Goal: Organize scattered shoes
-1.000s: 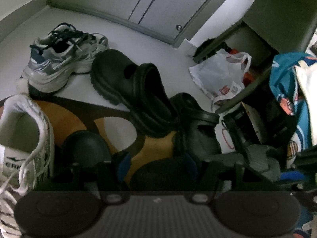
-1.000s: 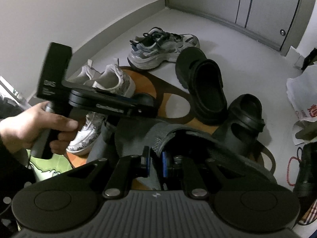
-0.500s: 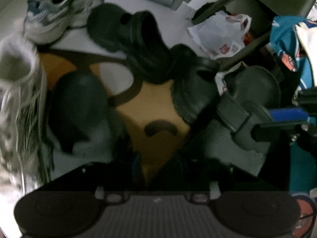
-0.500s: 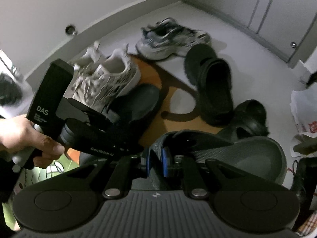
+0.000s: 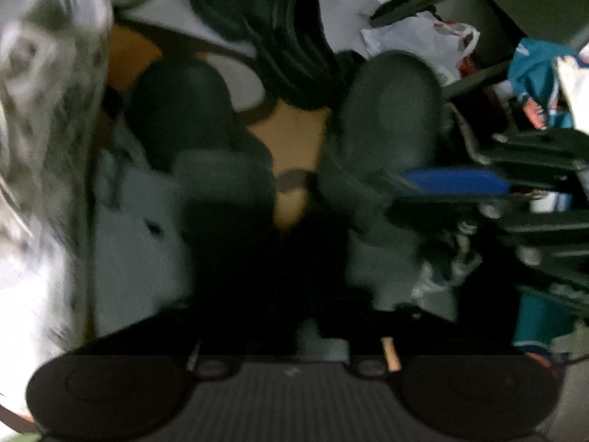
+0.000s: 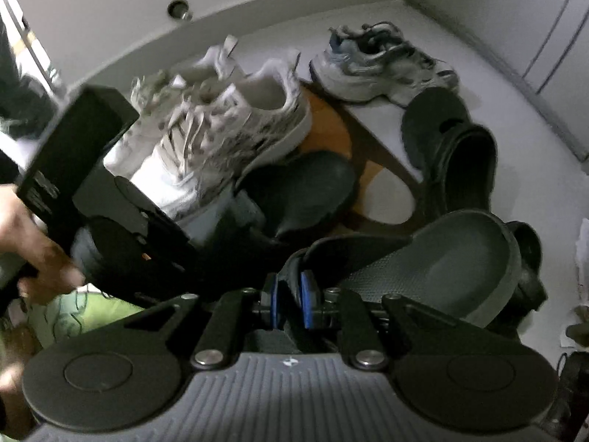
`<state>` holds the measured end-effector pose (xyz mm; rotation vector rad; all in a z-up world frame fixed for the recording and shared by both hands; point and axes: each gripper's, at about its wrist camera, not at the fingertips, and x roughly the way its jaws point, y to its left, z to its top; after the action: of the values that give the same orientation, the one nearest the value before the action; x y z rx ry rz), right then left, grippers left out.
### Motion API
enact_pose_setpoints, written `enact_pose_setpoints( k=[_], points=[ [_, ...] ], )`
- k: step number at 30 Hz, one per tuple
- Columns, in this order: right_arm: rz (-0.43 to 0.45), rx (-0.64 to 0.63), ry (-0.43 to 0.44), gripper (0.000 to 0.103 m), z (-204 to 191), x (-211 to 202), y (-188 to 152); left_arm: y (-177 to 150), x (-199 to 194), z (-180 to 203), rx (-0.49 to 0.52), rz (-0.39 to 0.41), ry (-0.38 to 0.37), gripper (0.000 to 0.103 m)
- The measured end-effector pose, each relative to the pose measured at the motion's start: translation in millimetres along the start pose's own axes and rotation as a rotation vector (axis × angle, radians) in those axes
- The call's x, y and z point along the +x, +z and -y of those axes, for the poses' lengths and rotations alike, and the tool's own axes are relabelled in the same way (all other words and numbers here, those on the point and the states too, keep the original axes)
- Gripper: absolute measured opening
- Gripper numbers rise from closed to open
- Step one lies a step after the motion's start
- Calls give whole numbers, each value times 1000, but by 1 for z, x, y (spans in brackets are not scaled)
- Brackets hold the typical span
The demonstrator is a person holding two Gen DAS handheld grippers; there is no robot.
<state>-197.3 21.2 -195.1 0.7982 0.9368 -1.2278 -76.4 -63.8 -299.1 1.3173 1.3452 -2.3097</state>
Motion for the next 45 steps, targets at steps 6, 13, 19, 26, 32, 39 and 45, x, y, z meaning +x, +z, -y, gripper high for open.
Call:
enact_pose_setpoints(
  k=[6, 13, 19, 26, 32, 39, 45],
  points=[
    [39, 59, -31, 28, 15, 5, -3, 1, -6, -4, -9, 17, -17, 39],
    [27, 166, -65, 39, 36, -1, -16, 26, -28, 0, 11, 104, 1, 39],
    [36, 264, -88, 61, 56, -11, -29, 34, -22, 6, 1, 73, 13, 39],
    [9, 344, -30, 76, 72, -2, -52, 51, -64, 13, 6, 232, 12, 66],
    [-24, 393, -14, 87, 68, 16, -55, 75, -31, 26, -2, 210, 36, 73],
    [-56, 447, -20, 100, 60, 35, -61, 84, 1, 34, 34, 157, 108, 84],
    [-49, 456, -39, 98, 49, 55, -66, 78, 13, 22, -18, 158, 95, 29]
  ],
)
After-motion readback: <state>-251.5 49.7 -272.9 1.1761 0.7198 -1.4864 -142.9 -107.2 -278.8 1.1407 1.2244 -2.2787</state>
